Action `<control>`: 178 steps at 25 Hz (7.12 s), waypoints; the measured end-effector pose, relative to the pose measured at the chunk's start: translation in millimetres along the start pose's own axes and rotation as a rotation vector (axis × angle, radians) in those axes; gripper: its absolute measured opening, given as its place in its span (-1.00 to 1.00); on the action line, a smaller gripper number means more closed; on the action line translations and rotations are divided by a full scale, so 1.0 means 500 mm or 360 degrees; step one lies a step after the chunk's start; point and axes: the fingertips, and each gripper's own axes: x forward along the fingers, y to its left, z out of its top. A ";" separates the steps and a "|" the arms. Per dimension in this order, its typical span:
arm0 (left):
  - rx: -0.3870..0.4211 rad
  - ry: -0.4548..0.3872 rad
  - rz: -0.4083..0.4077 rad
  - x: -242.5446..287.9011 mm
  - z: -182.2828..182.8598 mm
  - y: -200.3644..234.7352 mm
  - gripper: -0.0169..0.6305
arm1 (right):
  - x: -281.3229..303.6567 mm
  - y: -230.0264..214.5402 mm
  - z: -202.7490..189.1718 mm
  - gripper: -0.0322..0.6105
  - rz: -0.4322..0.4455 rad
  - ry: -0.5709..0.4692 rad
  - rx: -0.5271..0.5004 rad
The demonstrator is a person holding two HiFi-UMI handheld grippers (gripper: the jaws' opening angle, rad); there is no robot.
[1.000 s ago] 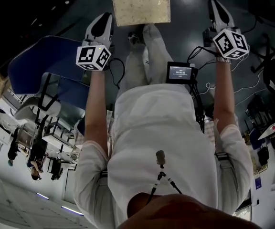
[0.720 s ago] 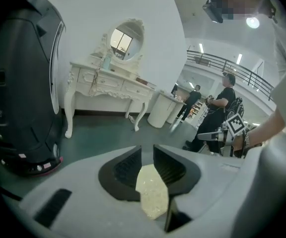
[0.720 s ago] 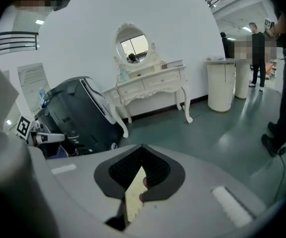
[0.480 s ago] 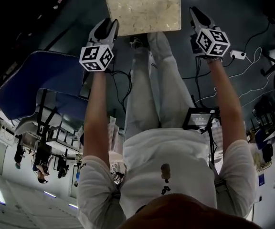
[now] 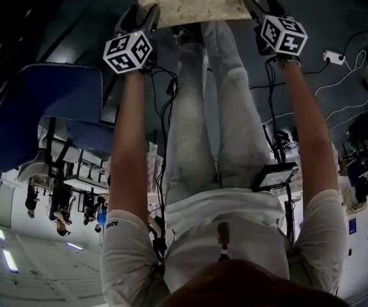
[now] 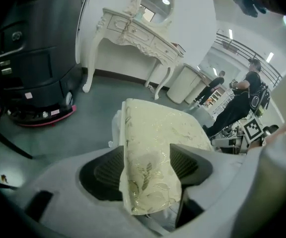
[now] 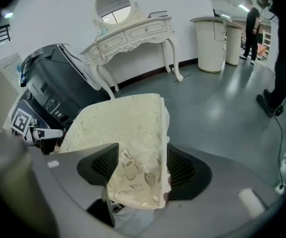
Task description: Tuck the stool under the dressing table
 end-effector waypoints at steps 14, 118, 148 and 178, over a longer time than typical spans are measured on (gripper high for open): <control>-0.0003 0.0137 -0.0078 0.036 -0.029 -0.002 -0.04 | 0.016 0.002 -0.011 0.01 0.0070 0.0014 0.0111; -0.0233 -0.0180 0.0328 0.654 1.065 0.189 -0.16 | 0.690 -0.124 1.268 -0.25 0.0270 0.0057 -0.0495; -0.0137 -0.0268 0.0367 0.700 1.198 0.230 -0.08 | 0.758 -0.090 1.393 -0.20 0.0260 -0.0090 -0.0372; -0.0159 -0.0212 0.0283 0.731 1.262 0.233 -0.52 | 0.774 -0.106 1.468 -0.88 0.0053 -0.0109 -0.0440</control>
